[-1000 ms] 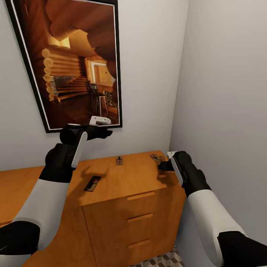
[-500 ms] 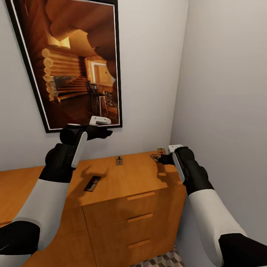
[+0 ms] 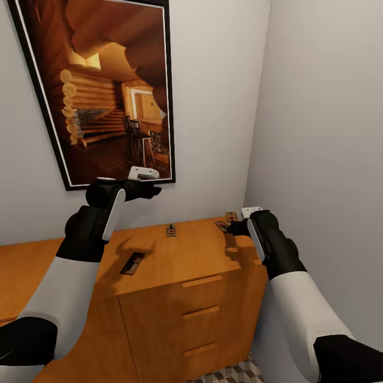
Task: Take the four mousetraps from the cabinet in the bathroom and place them on the bathroom floor. Make sure all four end up on the same floor surface, and ensure that at least two of them are either under or directly next to the same bathroom sink.
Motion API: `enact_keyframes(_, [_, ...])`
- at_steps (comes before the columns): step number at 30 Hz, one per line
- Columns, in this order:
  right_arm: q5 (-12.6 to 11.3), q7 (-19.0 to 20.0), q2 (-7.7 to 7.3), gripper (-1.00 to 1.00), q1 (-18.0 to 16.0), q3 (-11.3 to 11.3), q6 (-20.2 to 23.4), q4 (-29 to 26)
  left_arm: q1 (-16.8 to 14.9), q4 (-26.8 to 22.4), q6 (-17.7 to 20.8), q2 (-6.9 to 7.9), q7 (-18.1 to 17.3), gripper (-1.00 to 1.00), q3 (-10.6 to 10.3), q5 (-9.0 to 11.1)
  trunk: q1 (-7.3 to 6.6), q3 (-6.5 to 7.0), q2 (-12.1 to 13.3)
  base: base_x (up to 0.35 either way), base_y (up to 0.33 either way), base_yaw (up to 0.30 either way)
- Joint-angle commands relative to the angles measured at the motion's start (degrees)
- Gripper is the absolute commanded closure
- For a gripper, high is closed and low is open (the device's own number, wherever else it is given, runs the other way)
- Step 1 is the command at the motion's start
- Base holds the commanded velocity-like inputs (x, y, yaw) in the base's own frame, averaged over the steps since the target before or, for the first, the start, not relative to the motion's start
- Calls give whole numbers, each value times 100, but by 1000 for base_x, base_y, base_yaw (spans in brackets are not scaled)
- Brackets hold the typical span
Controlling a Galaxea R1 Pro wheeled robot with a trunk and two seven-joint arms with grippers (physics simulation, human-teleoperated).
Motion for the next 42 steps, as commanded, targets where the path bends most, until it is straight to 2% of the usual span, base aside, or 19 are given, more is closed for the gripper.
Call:
enact_keyframes(1, [20,-5,1,100,-4,4,25,-5,-5,1,26,0,13,-100,2,33,0,-7,-4,0,0,0])
enact_keyframes(13, [13,6,-8,100,-3,2,25,-4,-5,298,21,0,13,-100,2,33,0,-7,-4,0,0,0])
enact_keyframes(15, [110,-41,-13,100,17,43,-40,-69,4,232,-45,-26,76,-100,67,47,0,-7,-4,0,0,0])
enact_keyframes(22, [101,-107,-11,100,53,41,-117,-191,4,7,-58,-23,59,-100,121,49,0,-7,-4,0,0,0])
enact_keyframes(27, [242,-182,16,100,49,32,-27,-274,4,-141,-66,-32,197,-100,283,50,0,-7,-4,0,0,0])
enact_keyframes(34, [435,-219,21,100,40,15,25,-395,4,-83,-25,-49,312,-100,475,84,0,-7,-4,0,0,0])
enact_keyframes(42, [385,-239,29,100,-188,-1,25,-245,4,174,26,-110,339,-100,458,107,0,-7,-4,0,0,0])
